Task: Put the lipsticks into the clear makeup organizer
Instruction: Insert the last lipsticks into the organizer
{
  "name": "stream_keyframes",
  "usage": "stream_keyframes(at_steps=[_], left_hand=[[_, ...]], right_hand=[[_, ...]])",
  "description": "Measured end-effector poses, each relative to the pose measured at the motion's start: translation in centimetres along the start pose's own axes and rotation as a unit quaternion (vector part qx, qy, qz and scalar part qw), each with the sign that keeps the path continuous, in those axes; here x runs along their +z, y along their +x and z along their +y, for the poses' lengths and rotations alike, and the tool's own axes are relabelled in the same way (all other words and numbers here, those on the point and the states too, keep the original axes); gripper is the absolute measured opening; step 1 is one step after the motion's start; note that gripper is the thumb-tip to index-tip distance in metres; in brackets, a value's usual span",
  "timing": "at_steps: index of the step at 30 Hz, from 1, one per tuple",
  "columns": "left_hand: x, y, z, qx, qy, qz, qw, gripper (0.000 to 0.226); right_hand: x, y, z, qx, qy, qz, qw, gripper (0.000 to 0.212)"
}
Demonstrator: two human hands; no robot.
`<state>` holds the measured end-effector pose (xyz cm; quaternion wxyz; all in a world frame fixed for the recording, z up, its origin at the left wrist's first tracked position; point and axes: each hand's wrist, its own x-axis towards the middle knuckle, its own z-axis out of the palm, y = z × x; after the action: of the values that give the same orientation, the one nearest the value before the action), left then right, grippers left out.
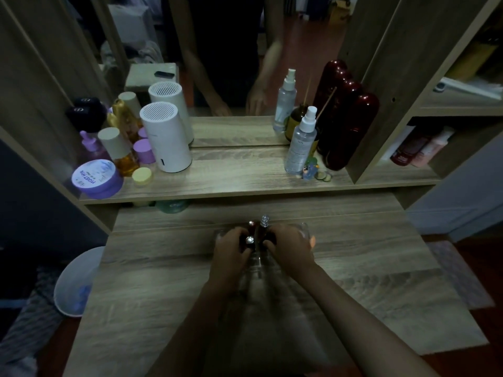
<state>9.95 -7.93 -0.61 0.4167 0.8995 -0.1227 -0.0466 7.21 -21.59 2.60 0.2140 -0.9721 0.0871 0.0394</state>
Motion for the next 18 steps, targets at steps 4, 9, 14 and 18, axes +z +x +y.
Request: stream_keyframes(at_steps=[4,9,14,18], left_hand=[[0.1,-0.1,0.4,-0.012,-0.017,-0.007,1.000,0.021],[0.4,-0.2,0.2,-0.005,0.016,-0.005,1.000,0.029],[-0.5,-0.2,0.9,0.031,0.008,-0.007,0.999,0.028],[-2.0,0.6,1.6,0.070,0.016,0.013,0.997,0.040]], right_hand=[[0.1,0.3,-0.3,0.017,-0.020,-0.023,0.999,0.022],[0.4,0.2,-0.4,0.021,-0.007,-0.033,0.999,0.022],[0.1,0.1,-0.4,0.023,0.001,-0.035,0.999,0.023],[-2.5,-0.8,-0.2,0.002,0.037,0.022,0.999,0.016]])
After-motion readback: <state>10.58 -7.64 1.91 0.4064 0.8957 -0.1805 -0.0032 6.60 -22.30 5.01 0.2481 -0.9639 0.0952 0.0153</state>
